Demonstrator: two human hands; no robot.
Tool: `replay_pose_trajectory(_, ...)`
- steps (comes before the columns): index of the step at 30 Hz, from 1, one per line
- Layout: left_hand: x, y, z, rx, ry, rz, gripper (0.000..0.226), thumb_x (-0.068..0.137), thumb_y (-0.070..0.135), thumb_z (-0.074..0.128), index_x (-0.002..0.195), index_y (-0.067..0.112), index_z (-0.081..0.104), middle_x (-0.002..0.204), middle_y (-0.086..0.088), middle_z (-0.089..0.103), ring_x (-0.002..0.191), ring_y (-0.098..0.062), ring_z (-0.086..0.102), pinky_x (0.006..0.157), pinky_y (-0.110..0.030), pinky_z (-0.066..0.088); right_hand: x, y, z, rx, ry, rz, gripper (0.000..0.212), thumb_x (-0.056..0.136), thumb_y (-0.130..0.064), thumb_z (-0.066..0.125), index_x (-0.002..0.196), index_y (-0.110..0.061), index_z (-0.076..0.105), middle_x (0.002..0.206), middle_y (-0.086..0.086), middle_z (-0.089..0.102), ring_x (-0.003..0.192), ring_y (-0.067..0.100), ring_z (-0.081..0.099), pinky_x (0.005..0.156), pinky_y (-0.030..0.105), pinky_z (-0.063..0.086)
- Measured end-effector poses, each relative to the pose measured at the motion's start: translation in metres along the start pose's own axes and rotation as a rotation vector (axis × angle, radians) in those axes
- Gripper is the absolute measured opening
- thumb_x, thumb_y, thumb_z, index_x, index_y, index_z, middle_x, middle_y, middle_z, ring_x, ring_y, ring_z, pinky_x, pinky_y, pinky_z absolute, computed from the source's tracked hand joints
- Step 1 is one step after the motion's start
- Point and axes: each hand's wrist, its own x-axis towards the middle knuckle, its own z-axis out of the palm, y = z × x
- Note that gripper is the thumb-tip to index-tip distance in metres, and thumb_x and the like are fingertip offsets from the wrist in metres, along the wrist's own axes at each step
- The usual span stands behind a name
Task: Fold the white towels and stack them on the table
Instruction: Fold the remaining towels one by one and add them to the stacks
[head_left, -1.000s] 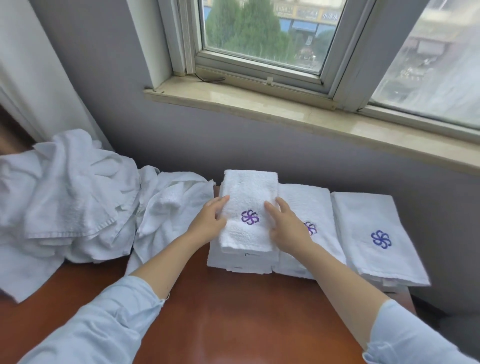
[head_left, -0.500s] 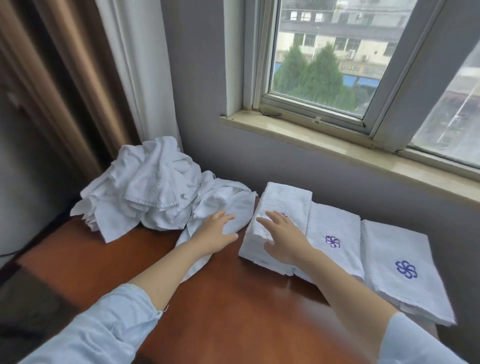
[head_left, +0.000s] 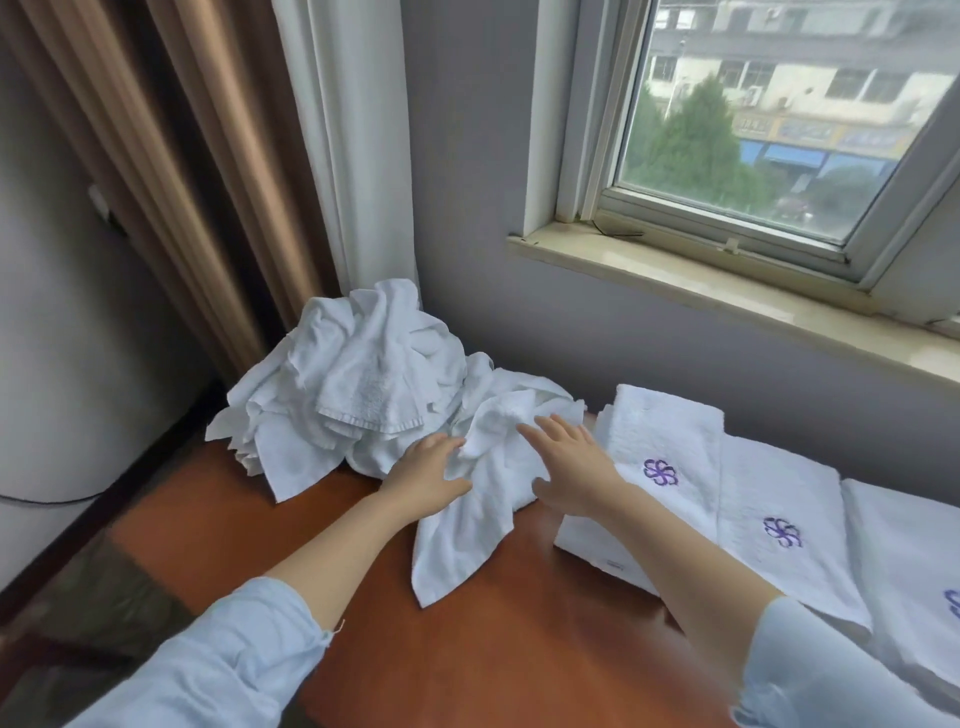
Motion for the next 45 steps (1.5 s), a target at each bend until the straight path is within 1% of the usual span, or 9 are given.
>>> replay_pose_trajectory(12,0.149,-0.037,-0.011,-0.06,-0.247,0.083,0.086,0.082,0.05,0.07,0.152,0.025,0.028,0.159,0.006,0.026,0.145,-0.015,0.026,0.114,-0.038,0.032,0.148,0.016,0.015,0.012,-0.098,0.208,0.079,0.094,-0.02,0.057,0.158,-0.026,0.011,0.165,0.003,0.009,0.153,0.026,0.002,0.123,0.045,0.009)
replay_pose_trajectory(20,0.214,-0.05,0.02,0.034,-0.328,0.172,0.079,0.086,0.04,0.068,0.153,0.022,0.029,0.164,0.005,0.009,0.151,-0.012,0.003,0.118,-0.033,0.023,0.216,0.053,0.038,0.07,-0.255,0.256,0.094,0.083,-0.038,0.072,0.157,-0.031,0.014,0.166,-0.002,-0.009,0.152,0.023,-0.008,0.121,0.046,0.005)
replay_pose_trajectory(22,0.219,-0.055,0.027,0.105,-0.296,0.229,0.061,0.092,0.036,0.063,0.147,0.021,0.041,0.163,0.006,0.014,0.152,-0.013,0.002,0.117,-0.033,0.023,0.223,0.059,0.047,0.068,-0.289,0.255,0.079,0.082,-0.041,0.071,0.15,-0.03,0.032,0.165,-0.003,-0.002,0.152,0.025,-0.007,0.12,0.046,0.004)
replay_pose_trajectory(25,0.218,-0.06,0.035,0.092,-0.268,0.265,0.047,0.097,0.036,0.056,0.141,0.02,0.05,0.162,0.008,0.019,0.152,-0.014,0.0,0.116,-0.031,0.019,0.224,0.062,0.058,0.106,-0.283,0.23,0.037,0.091,-0.033,0.061,0.126,-0.023,0.053,0.146,-0.009,0.037,0.146,0.025,0.015,0.11,0.038,0.026)
replay_pose_trajectory(28,0.211,-0.06,0.035,0.028,-0.232,0.284,0.04,0.098,0.033,0.052,0.136,0.021,0.054,0.158,0.007,0.029,0.152,-0.017,0.005,0.119,-0.031,0.018,0.213,0.055,0.058,0.179,-0.248,0.241,0.003,0.096,-0.026,0.051,0.095,-0.023,0.052,0.101,-0.008,0.053,0.122,0.025,0.039,0.087,0.041,0.046)
replay_pose_trajectory(30,0.203,-0.056,0.03,-0.081,-0.199,0.279,0.031,0.099,0.03,0.05,0.128,0.021,0.057,0.146,0.005,0.045,0.147,-0.016,0.024,0.115,-0.033,0.027,0.203,0.049,0.047,0.231,-0.176,0.27,0.013,0.098,-0.027,0.049,0.086,-0.022,0.047,0.087,-0.002,0.052,0.095,0.022,0.049,0.076,0.04,0.046)
replay_pose_trajectory(34,0.175,-0.039,0.003,-0.356,-0.022,0.137,0.009,0.098,0.043,0.049,0.1,0.035,0.053,0.095,0.013,0.063,0.089,-0.013,0.059,0.069,-0.03,0.04,0.176,0.028,0.02,0.517,0.061,0.312,0.025,0.099,-0.027,0.051,0.077,-0.02,0.04,0.07,-0.005,0.044,0.063,0.015,0.04,0.059,0.031,0.036)
replay_pose_trajectory(38,0.139,-0.017,-0.033,-0.434,0.142,0.198,0.019,0.099,0.044,0.047,0.092,0.026,0.049,0.079,0.005,0.06,0.073,-0.016,0.058,0.065,-0.035,0.044,0.144,-0.006,-0.012,0.596,0.257,0.319,0.023,0.099,-0.024,0.047,0.078,-0.029,0.041,0.065,-0.012,0.041,0.057,0.005,0.04,0.051,0.015,0.032)
replay_pose_trajectory(45,0.059,0.013,-0.07,-0.467,0.274,0.227,0.018,0.079,0.048,0.044,0.087,0.033,0.051,0.078,0.019,0.06,0.073,-0.001,0.057,0.063,-0.028,0.041,0.074,-0.054,-0.045,0.648,0.34,0.31,0.026,0.091,-0.015,0.046,0.07,-0.023,0.033,0.065,-0.011,0.034,0.057,0.009,0.032,0.048,0.022,0.027)
